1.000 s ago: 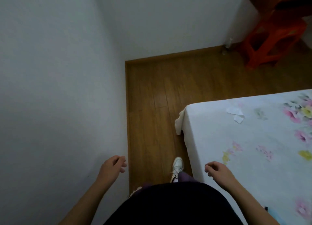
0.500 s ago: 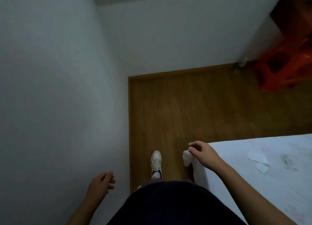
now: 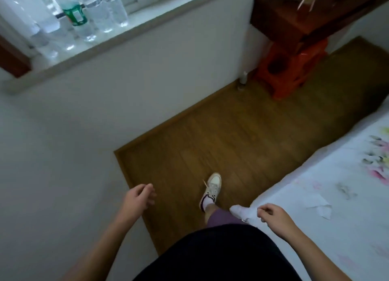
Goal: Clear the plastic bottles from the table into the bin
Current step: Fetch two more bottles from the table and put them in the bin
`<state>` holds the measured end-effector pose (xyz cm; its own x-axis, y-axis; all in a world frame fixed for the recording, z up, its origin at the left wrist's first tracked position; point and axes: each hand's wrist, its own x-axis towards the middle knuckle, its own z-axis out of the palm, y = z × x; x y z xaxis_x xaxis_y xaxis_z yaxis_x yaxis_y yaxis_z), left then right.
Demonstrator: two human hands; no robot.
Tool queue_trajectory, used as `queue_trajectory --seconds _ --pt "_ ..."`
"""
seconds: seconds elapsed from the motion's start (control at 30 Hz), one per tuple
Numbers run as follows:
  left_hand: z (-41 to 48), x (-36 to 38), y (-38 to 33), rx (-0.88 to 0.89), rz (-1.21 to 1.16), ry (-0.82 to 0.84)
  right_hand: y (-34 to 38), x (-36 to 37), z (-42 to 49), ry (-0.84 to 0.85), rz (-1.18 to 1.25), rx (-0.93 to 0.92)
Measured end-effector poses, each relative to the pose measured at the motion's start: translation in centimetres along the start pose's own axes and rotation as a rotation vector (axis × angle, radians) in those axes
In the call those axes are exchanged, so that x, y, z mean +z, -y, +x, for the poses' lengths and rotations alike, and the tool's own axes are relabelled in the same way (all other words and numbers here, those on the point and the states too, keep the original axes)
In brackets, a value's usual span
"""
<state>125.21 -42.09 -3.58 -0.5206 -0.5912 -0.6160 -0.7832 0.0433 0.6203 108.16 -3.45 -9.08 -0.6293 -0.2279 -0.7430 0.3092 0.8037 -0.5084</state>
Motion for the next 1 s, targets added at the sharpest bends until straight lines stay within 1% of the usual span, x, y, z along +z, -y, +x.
queue_trajectory --seconds 0.1,0.2,0.43,0.57,0.67,0.77,0.87,0.93,1.0 --pt "4.4 0.0 -5.1 0.032 0.052 0.020 2.3 -1.8 4.0 0.001 0.075 0.048" --pt "8.2 -0.4 -9.1 0.004 0.097 0.033 6.2 -3.9 8.1 0.014 0.139 0.069" --pt "16.7 -0.5 -17.4 -0.006 0.150 0.038 17.5 -12.4 14.6 0.012 0.208 -0.045" --pt "22.6 1.7 -23.7 0.008 0.252 0.100 20.7 -17.3 16.7 -0.101 0.295 -0.096" --pt "27.5 5.0 -29.1 0.048 0.335 0.147 20.3 -20.4 18.4 -0.184 0.352 -0.060" --pt "32.5 9.8 -35.0 0.101 0.416 0.228 18.5 -23.6 19.8 -0.259 0.399 0.008" --pt "36.8 15.7 -40.9 0.161 0.449 0.320 15.7 -26.4 20.8 -0.345 0.471 0.115" --pt "38.3 19.9 -44.9 0.210 0.501 0.376 13.8 -27.8 20.8 -0.394 0.540 0.198" --pt "38.9 24.8 -49.3 0.277 0.585 0.467 11.9 -28.8 20.5 -0.471 0.602 0.272"
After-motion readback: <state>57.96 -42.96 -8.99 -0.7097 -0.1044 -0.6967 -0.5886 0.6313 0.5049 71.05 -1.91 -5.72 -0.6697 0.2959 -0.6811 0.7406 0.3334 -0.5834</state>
